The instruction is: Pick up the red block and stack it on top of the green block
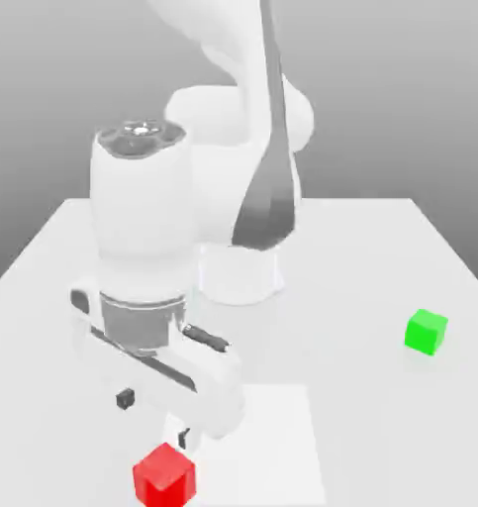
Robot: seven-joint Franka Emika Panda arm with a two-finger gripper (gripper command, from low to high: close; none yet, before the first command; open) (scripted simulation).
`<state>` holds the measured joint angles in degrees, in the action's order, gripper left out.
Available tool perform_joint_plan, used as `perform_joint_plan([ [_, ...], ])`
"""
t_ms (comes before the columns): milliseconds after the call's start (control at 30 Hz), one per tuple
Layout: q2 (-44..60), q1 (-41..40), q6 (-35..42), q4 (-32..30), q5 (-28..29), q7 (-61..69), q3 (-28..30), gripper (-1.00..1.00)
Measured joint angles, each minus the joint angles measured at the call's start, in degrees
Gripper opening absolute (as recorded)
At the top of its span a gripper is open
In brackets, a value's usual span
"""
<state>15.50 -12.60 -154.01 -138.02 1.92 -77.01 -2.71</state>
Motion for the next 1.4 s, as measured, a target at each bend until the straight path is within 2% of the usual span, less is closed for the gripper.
perform_joint_plan([
  [100, 6.2, 0.3, -5.0, 0.8, 0.3, -0.5, 0.5, 0.00],
  [133, 7.8, 0.4, -6.2, 1.1, 0.5, -0.7, 0.6, -1.00],
  [367, 7.9, 0.4, -6.4, 1.1, 0.5, -0.8, 0.6, -1.00],
  [533, -0.9, 0.4, 0.7, -0.5, -0.8, -0.7, -0.4, -1.00],
  [733, -9.2, 8.6, 2.8, -5.3, -7.8, -12.4, -8.8, -1.00],
  [967, -17.4, 23.7, 3.7, -11.4, -14.1, -29.2, -16.3, -1.00],
  [1133, -22.0, 30.2, 3.6, -16.0, -16.3, -42.9, -21.9, -1.00],
  [1400, -26.6, 37.4, 1.8, -23.5, -17.0, -65.2, -34.4, -1.00],
])
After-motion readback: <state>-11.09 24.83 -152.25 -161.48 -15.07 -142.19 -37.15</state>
